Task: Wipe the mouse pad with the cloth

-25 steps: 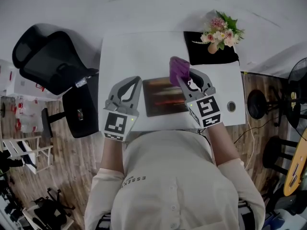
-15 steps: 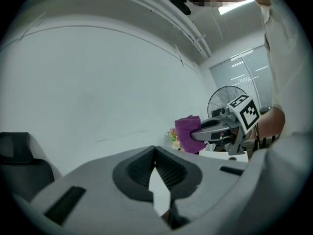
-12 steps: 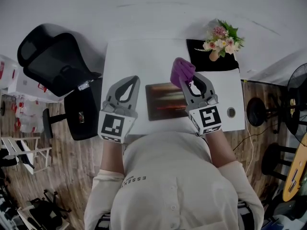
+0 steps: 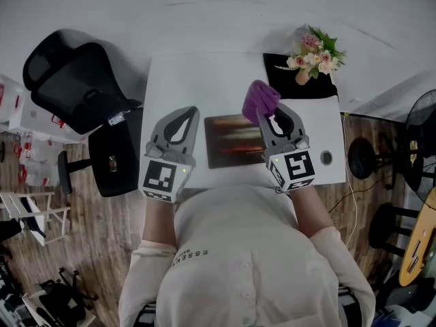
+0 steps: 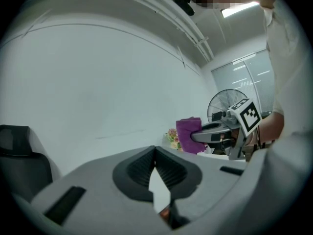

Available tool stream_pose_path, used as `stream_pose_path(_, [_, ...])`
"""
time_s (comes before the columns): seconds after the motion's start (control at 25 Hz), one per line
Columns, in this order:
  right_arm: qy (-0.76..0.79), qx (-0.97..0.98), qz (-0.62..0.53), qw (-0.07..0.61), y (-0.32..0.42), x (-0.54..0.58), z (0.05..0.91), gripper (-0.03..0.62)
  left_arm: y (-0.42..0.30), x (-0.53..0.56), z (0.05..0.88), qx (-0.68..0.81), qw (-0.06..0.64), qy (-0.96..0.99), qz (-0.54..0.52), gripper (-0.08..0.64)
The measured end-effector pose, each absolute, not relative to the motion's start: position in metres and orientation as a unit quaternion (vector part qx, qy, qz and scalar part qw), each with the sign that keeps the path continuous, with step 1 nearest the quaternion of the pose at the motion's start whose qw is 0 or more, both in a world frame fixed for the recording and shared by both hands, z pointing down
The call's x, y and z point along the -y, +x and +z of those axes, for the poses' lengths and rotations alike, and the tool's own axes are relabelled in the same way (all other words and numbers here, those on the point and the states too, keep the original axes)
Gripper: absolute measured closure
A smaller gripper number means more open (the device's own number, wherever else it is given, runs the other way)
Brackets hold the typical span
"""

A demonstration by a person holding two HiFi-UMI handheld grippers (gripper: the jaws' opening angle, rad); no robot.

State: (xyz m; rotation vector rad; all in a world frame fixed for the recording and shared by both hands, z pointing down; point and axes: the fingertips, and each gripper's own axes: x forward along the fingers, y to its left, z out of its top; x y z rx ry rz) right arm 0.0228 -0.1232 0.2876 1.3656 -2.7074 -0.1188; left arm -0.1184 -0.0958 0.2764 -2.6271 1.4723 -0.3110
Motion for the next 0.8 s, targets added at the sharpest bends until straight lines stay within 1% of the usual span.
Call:
stream_pose_path(0.16, [0.442, 0.896, -0.014, 0.044, 0.0222, 0.1192, 0.2882, 0.505, -0.1159, 0.0933, 0.276, -0.483, 0.058, -0.868, -0.102, 0.558])
stream_pose_path(0.8, [0.453, 0.89, -0.011, 0.046, 0.0309, 0.1179, 0.2893, 0.505, -0.1109, 0.0907, 0.2826, -0.485, 0.045, -0.868, -0.095, 0.558])
